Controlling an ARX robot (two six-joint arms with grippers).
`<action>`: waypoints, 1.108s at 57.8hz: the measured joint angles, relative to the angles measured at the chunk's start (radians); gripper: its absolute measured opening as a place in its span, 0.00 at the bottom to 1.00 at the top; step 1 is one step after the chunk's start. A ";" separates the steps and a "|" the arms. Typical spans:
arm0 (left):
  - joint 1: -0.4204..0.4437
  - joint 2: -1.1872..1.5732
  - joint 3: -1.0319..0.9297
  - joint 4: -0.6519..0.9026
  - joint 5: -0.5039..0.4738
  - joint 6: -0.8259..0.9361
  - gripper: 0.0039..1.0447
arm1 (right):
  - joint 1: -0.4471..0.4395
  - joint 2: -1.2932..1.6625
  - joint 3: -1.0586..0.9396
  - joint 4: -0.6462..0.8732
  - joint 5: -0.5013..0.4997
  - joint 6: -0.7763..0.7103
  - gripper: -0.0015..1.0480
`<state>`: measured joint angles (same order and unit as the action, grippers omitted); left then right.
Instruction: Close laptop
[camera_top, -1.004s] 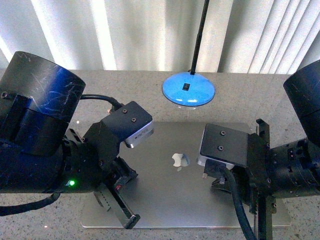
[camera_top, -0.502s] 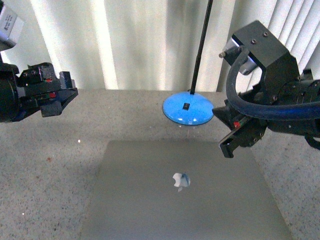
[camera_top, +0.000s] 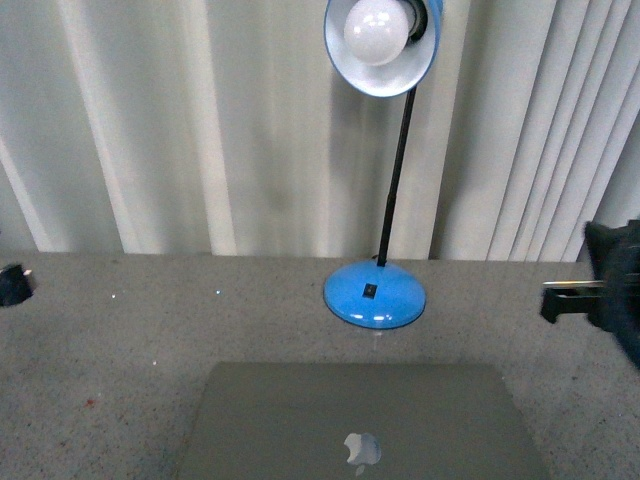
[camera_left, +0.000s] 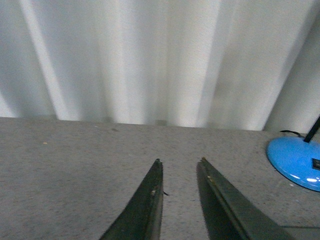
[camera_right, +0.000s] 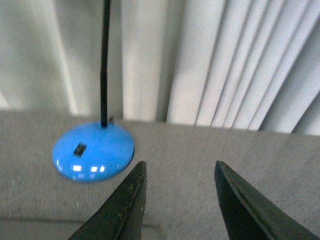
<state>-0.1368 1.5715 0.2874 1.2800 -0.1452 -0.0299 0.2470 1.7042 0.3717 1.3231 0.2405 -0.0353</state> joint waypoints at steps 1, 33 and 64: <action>0.001 -0.008 -0.006 -0.002 0.003 0.002 0.08 | -0.008 -0.023 -0.016 0.000 -0.007 0.005 0.25; 0.131 -0.538 -0.218 -0.331 0.140 0.023 0.03 | -0.151 -0.596 -0.281 -0.321 -0.146 0.023 0.03; 0.135 -0.974 -0.260 -0.694 0.145 0.023 0.03 | -0.245 -1.040 -0.363 -0.679 -0.241 0.024 0.03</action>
<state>-0.0017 0.5972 0.0277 0.5861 -0.0006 -0.0071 0.0021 0.6647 0.0090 0.6441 -0.0006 -0.0109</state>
